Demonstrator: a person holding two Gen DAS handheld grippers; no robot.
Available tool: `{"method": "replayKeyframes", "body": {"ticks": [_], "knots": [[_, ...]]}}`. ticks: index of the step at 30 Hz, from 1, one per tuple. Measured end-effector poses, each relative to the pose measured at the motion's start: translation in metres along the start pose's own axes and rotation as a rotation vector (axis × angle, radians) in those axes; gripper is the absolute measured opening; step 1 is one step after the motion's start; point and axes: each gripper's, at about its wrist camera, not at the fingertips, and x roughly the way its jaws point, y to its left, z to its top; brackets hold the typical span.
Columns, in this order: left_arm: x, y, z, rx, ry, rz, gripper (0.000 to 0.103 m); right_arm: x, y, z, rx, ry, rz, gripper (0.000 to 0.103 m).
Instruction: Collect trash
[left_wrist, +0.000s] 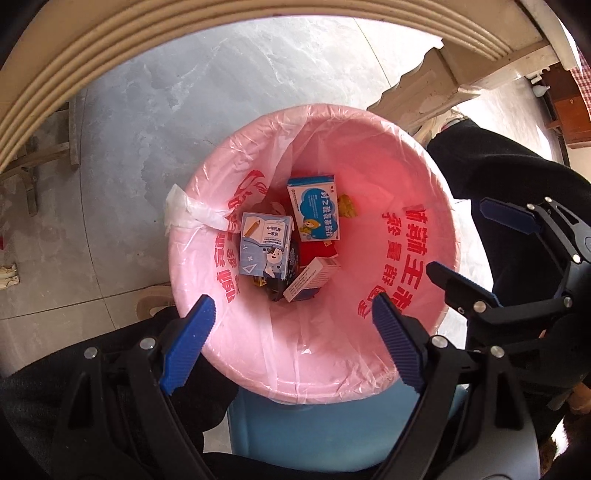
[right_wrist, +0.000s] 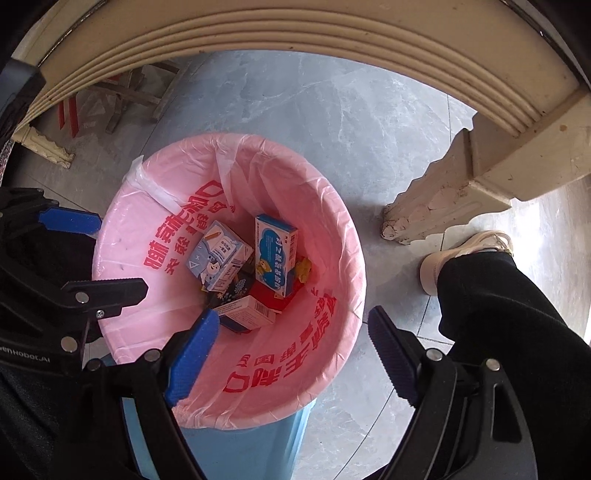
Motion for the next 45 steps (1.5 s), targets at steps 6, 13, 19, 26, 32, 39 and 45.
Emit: {"method": "replayKeyframes", "body": {"ticks": [6, 13, 19, 26, 32, 39, 45], "knots": [[-0.023, -0.005, -0.02, -0.106, -0.079, 0.004, 0.085, -0.027, -0.001, -0.012, 0.043, -0.043, -0.062, 0.081], [-0.062, -0.011, -0.045, -0.201, -0.225, 0.005, 0.085, -0.074, -0.007, -0.028, 0.135, -0.149, -0.077, 0.087], [-0.121, -0.018, -0.066, -0.258, -0.425, 0.088, 0.085, -0.153, -0.001, -0.041, 0.161, -0.374, -0.111, 0.092], [-0.208, -0.043, -0.095, -0.272, -0.699, 0.177, 0.085, -0.251, 0.029, -0.057, 0.118, -0.65, -0.198, 0.096], [-0.271, -0.066, -0.122, -0.264, -0.884, 0.245, 0.088, -0.318, 0.047, -0.08, 0.12, -0.86, -0.292, 0.096], [-0.314, -0.085, -0.143, -0.283, -0.978, 0.339, 0.094, -0.365, 0.055, -0.108, 0.148, -1.005, -0.3, 0.096], [-0.339, -0.107, -0.159, -0.27, -1.019, 0.415, 0.097, -0.395, 0.057, -0.134, 0.188, -1.083, -0.325, 0.096]]}}
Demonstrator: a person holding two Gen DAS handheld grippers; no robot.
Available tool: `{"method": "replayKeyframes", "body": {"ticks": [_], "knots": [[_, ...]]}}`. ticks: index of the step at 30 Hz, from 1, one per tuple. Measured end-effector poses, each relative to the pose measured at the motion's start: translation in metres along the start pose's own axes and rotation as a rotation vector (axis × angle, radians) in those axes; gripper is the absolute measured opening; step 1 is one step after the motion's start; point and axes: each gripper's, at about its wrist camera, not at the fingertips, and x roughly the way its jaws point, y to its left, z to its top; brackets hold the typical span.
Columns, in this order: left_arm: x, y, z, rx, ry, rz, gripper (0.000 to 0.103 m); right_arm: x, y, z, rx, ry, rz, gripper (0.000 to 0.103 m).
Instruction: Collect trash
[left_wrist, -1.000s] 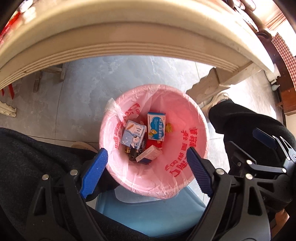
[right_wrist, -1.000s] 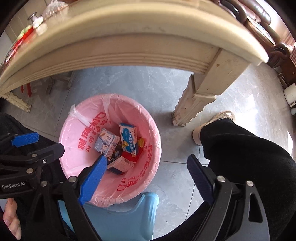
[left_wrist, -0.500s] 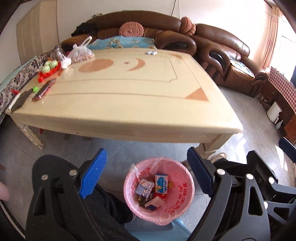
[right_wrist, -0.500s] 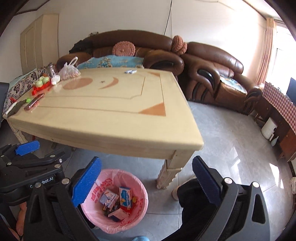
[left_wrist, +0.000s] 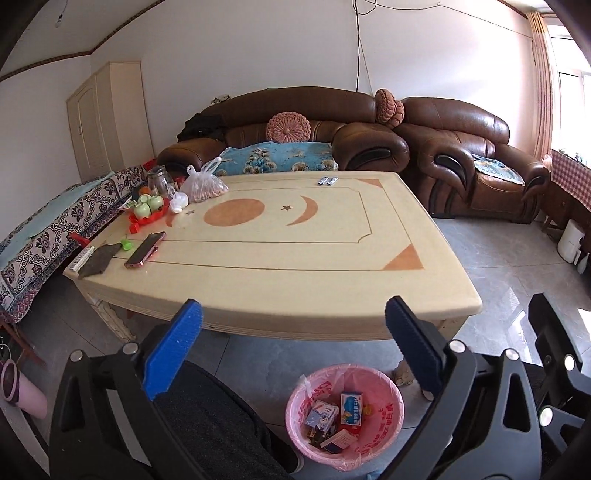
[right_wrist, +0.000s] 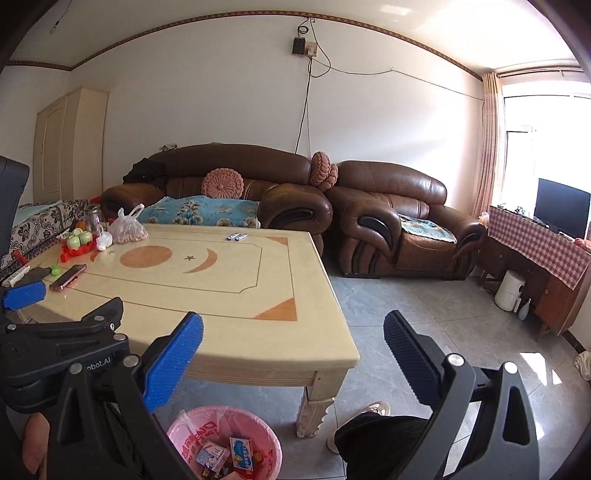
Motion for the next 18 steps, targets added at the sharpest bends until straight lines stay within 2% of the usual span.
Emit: {"method": "replayKeyframes", "body": {"ticks": [3, 10, 18], "knots": [[-0.011, -0.001, 0.003, -0.018, 0.001, -0.045, 0.097, -0.016, -0.005, 0.007, 0.009, -0.029, -0.026, 0.096], [-0.02, -0.003, 0.004, -0.014, 0.014, -0.1, 0.097, -0.029, -0.017, 0.012, 0.03, -0.033, -0.063, 0.096], [-0.026, 0.001, 0.006, -0.017, -0.002, -0.093, 0.097, -0.029, -0.019, 0.011, 0.042, -0.021, -0.064, 0.096]]}}
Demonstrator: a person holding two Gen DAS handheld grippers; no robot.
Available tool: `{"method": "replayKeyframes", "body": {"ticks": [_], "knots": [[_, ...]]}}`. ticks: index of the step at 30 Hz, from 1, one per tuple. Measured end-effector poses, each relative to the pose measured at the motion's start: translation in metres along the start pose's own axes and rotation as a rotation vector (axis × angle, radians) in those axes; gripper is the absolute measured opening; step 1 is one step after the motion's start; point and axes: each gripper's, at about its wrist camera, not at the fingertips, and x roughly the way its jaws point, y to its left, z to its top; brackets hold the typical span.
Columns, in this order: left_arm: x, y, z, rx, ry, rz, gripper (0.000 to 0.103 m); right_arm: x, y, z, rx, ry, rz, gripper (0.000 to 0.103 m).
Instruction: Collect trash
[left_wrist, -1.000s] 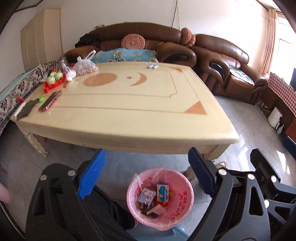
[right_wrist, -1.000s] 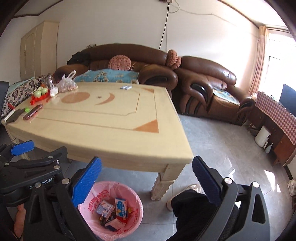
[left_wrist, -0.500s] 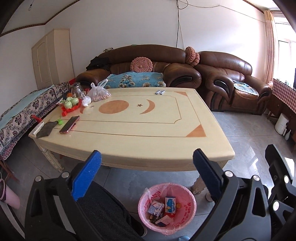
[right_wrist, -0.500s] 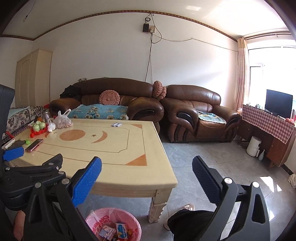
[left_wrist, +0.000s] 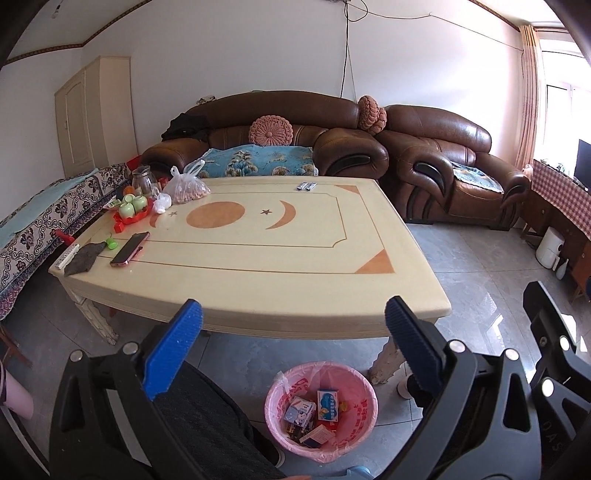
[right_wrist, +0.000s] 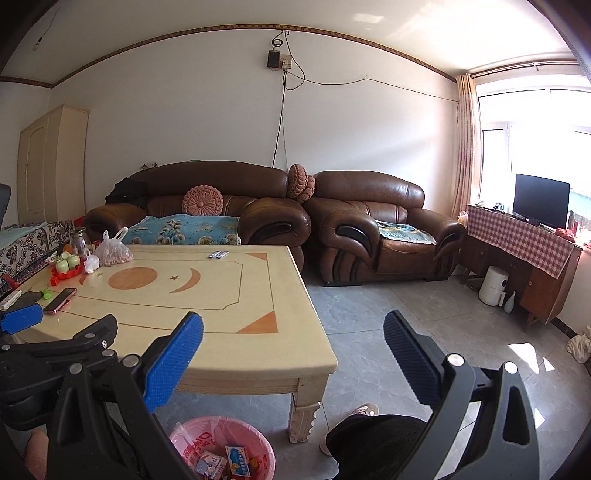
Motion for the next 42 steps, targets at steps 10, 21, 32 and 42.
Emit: {"method": "replayKeyframes", "body": {"ticks": [10, 21, 32, 42], "knots": [[0.0012, 0.0032, 0.0005, -0.004, 0.008, 0.003, 0.097, 0.0023, 0.004, 0.0001, -0.008, 0.006, -0.001, 0.096], [-0.0007, 0.0046, -0.0009, -0.006, 0.007, 0.011, 0.097, 0.001, 0.0043, -0.0006, -0.009, 0.003, 0.003, 0.096], [-0.0033, 0.0052, -0.0003, -0.005, -0.001, 0.009, 0.097, -0.0007, 0.0042, 0.0008, -0.013, -0.003, 0.005, 0.096], [-0.0029, 0.0057, 0.0004, -0.004, 0.005, 0.002, 0.097, -0.0012, 0.0036, 0.0011, -0.013, -0.004, 0.009, 0.096]]}}
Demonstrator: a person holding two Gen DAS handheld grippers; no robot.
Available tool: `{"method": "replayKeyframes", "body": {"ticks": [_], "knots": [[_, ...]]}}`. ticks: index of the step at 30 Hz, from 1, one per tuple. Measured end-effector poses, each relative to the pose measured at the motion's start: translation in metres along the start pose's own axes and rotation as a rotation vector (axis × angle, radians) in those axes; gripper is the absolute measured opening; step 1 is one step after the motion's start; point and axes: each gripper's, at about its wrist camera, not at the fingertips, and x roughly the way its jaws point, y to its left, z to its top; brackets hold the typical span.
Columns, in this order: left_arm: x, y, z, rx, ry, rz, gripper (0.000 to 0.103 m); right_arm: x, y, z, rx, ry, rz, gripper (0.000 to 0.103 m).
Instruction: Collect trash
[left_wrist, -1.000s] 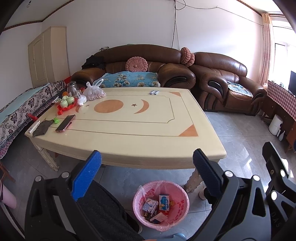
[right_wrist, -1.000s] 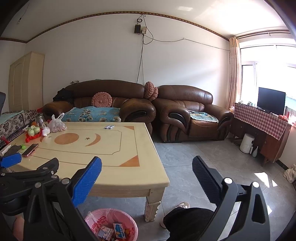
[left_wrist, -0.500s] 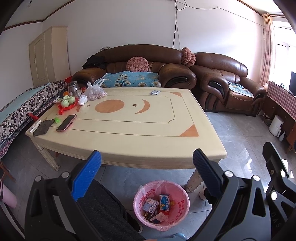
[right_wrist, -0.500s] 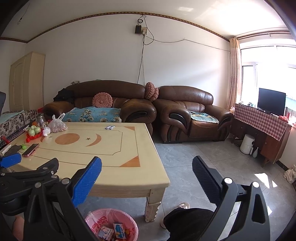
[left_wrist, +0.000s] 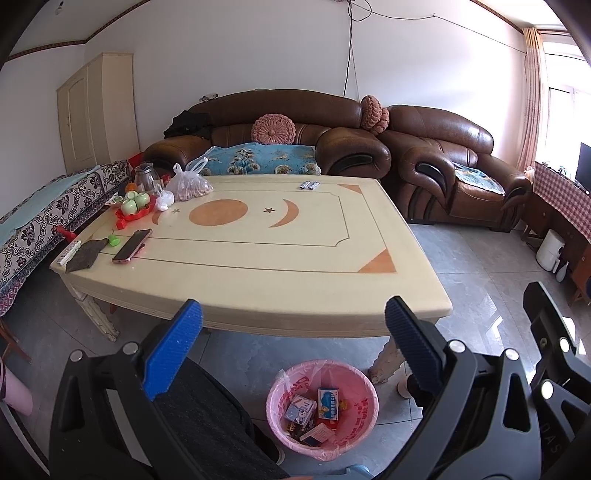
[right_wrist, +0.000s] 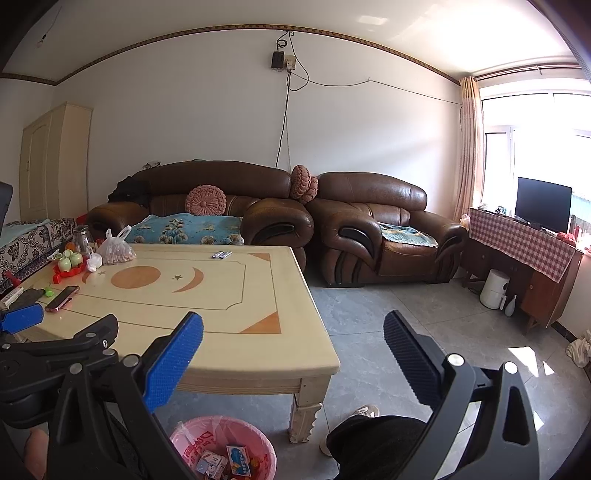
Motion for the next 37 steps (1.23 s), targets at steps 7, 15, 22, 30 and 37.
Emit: {"method": "replayKeyframes", "body": {"ticks": [7, 15, 22, 30, 37], "knots": [[-0.0008, -0.0007, -0.0002, -0.002, -0.007, 0.001, 0.097, -0.0006, 0.0011, 0.0018, 0.0, -0.002, 0.006, 0.096], [-0.0004, 0.0007, -0.0006, -0.005, 0.011, -0.029, 0.097, -0.0009, 0.0019, 0.0027, -0.005, -0.004, 0.005, 0.096], [0.0018, 0.0037, -0.0005, -0.008, 0.023, -0.051, 0.097, -0.0012, 0.0026, 0.0027, -0.011, -0.007, 0.003, 0.096], [0.0018, 0.0058, -0.0003, -0.008, 0.025, -0.041, 0.097, 0.0001, 0.0038, 0.0016, -0.013, -0.004, 0.007, 0.096], [-0.0003, 0.0052, 0.002, 0.004, 0.014, -0.008, 0.097, 0.0015, 0.0036, 0.0017, -0.01, 0.003, 0.014, 0.096]]}}
